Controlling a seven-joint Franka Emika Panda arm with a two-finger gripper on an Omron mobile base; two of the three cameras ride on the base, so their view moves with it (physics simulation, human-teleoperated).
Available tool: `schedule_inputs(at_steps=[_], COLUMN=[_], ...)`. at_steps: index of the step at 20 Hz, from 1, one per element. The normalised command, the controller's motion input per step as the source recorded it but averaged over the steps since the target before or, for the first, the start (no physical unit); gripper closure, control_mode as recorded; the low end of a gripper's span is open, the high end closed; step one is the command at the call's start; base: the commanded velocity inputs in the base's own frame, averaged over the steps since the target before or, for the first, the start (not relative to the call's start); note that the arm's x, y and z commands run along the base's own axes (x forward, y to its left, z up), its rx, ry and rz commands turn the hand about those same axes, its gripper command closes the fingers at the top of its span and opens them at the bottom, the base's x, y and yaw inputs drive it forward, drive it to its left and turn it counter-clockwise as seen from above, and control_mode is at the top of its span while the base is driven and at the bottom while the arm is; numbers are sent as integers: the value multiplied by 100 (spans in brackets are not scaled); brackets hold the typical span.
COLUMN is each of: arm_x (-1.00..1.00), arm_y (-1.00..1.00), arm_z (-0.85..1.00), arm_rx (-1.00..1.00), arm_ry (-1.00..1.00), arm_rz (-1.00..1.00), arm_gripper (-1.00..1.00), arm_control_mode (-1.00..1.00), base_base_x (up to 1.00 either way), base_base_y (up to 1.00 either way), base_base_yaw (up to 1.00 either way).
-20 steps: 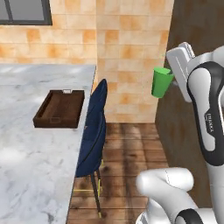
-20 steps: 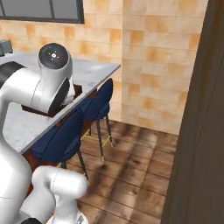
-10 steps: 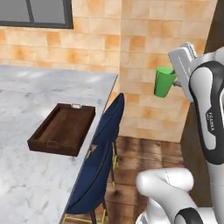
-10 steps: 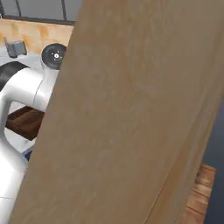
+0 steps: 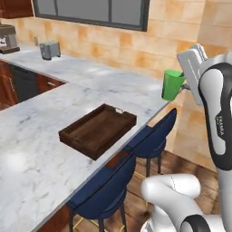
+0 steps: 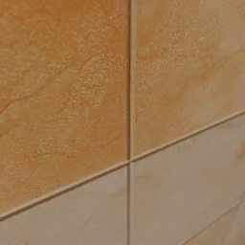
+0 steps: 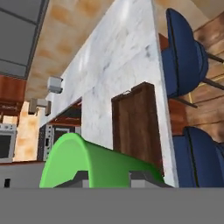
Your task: There is a tray on the dining counter. Grab the cup, mug, and pitcher and place them on the tray. The pitcher may be placed next to the tray if it cannot fit the tray.
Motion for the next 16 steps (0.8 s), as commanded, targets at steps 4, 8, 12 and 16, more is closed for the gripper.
schedule_inputs(at_steps=[4, 8, 12, 16], arm_x=[0, 0, 0, 0], arm_y=[0, 0, 0, 0], arm_z=[0, 0, 0, 0], arm_rx=[0, 0, 0, 0], arm_ry=[0, 0, 0, 0], arm_rz=[0, 0, 0, 0], arm_gripper=[100, 100, 100, 100], arm_control_mode=[100, 100, 100, 100], base_base_x=[36, 35, 19, 14], base_base_y=[-72, -71, -83, -62], base_base_yaw=[65, 67, 64, 64])
